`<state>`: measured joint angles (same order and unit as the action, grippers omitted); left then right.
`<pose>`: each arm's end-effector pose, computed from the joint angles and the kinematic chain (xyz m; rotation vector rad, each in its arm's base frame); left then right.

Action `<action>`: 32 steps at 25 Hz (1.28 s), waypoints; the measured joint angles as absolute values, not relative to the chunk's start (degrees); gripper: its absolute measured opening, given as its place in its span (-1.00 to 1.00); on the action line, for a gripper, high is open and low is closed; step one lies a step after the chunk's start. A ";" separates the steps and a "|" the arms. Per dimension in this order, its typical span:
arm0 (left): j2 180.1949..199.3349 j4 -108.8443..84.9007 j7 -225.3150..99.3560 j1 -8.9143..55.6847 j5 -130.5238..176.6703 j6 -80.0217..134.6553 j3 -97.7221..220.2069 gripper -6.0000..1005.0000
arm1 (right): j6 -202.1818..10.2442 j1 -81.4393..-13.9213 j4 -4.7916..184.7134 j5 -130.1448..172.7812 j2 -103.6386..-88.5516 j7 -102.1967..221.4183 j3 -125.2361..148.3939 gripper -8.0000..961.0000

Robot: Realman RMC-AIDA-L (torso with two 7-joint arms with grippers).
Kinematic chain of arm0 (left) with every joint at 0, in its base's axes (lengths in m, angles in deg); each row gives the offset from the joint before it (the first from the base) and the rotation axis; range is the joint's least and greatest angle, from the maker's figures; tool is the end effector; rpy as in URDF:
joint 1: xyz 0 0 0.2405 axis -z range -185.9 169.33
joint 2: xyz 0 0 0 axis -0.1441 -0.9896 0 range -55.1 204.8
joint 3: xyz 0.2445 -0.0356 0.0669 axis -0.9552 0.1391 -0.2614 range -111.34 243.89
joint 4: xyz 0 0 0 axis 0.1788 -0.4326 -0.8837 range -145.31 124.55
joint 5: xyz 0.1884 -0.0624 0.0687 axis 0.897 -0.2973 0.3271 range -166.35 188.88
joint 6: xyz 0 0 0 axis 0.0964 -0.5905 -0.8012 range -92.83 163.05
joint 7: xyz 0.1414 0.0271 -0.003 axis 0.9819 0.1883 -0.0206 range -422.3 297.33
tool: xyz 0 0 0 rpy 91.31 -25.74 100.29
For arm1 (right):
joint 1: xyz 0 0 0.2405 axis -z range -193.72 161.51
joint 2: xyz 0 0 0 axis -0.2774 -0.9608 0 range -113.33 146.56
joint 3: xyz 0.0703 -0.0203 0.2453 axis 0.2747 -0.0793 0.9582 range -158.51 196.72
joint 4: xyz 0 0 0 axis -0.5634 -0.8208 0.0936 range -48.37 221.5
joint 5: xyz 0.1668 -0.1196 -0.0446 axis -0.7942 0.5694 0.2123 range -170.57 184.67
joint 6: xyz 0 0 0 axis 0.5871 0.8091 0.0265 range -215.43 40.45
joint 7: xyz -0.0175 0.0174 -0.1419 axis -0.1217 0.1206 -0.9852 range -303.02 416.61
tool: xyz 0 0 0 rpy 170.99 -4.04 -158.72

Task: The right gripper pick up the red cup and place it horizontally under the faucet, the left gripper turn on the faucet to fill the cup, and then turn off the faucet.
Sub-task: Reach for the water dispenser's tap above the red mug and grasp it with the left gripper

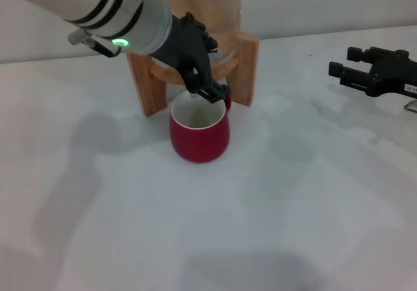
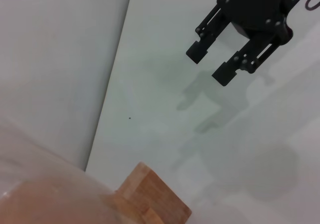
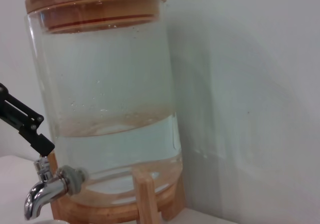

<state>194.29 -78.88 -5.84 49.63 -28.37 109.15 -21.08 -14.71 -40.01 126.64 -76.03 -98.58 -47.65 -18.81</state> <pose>-0.0190 0.4012 -0.0481 -2.7892 0.2218 0.3205 0.3129 0.3574 0.0759 -2.1908 0.6396 0.6907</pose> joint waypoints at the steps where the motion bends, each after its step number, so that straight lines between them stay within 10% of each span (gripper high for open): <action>1: 194.29 -78.92 -5.80 49.63 -28.43 109.32 -21.08 0.59 | -14.71 -40.01 126.64 -76.02 -98.57 -47.63 -18.78 0.21; 32: 194.29 -80.33 -5.54 49.30 -27.99 108.86 -21.39 0.59 | -14.89 -40.01 126.65 -75.82 -98.38 -47.34 -18.24 0.21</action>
<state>194.29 -80.33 -5.54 49.30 -27.99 108.86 -21.39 -14.89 -40.01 126.65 -75.82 -98.38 -47.34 -18.24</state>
